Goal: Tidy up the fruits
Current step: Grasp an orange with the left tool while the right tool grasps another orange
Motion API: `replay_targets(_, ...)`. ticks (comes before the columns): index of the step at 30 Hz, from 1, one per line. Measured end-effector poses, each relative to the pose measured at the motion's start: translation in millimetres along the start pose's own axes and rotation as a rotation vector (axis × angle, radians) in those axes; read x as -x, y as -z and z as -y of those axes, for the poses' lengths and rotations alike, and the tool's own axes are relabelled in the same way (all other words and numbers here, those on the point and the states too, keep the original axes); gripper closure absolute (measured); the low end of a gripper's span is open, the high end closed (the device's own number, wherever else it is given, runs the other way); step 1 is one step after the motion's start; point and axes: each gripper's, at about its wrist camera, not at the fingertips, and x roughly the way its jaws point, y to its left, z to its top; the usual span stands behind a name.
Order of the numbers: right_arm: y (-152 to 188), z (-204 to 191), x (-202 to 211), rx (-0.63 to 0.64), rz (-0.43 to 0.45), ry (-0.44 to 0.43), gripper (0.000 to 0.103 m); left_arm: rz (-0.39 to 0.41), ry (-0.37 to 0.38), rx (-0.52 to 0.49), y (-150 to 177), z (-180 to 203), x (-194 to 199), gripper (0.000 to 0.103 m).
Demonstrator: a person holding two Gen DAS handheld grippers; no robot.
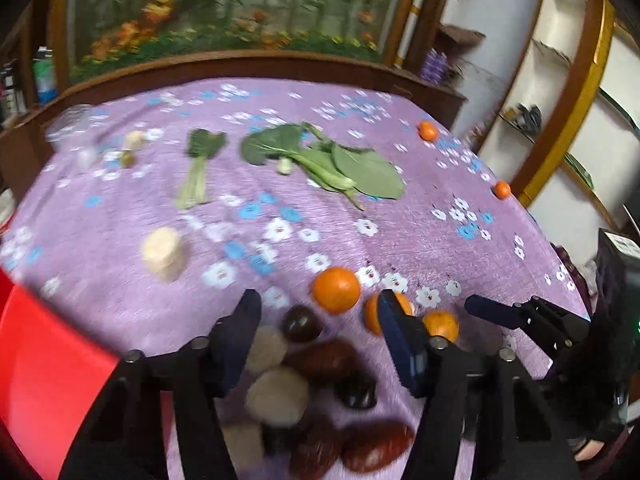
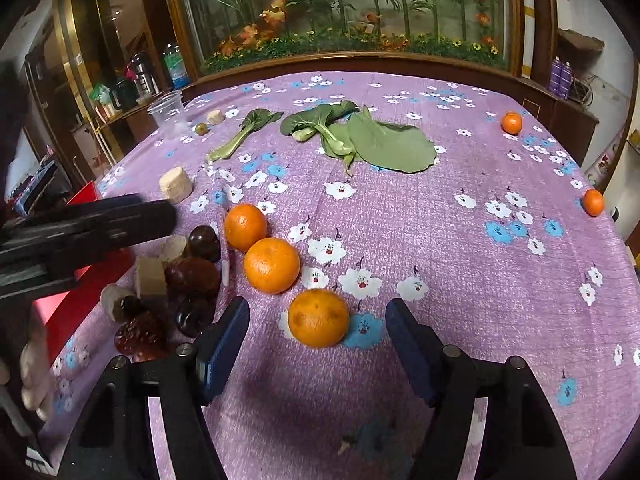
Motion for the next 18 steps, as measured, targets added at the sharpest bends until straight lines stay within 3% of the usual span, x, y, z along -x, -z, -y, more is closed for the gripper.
replay_targets(10, 0.1, 6.5, -18.0, -0.01, -0.033, -0.018, 0.028, -0.121, 0.032, -0.039, -8.2, 2.7, -59.4, 0.056)
replay_targets(12, -0.3, 5.5, -18.7, -0.004, -0.032, -0.014, 0.034, -0.123, 0.038, -0.036, -9.0, 2.5, -61.6, 0.059)
replay_targets(14, -0.7, 4.0, -19.0, 0.009, -0.029, -0.001, 0.046, -0.118, 0.049, -0.043, -8.7, 5.1, -61.8, 0.072)
replay_targets(15, -0.8, 3.4, -19.1, 0.016, -0.027, 0.007, 0.057, -0.112, 0.036, -0.05, -8.0, 7.6, -60.7, 0.072)
replay_targets(17, -1.3, 4.3, -18.7, 0.008, -0.028, -0.013, 0.068, -0.1, 0.011, -0.068, -5.9, 12.2, -58.7, 0.072)
replay_targets(18, -1.4, 5.3, -18.1, 0.0, -0.03, -0.016, 0.068, -0.094, 0.009, -0.067, -5.2, 12.5, -57.0, 0.073)
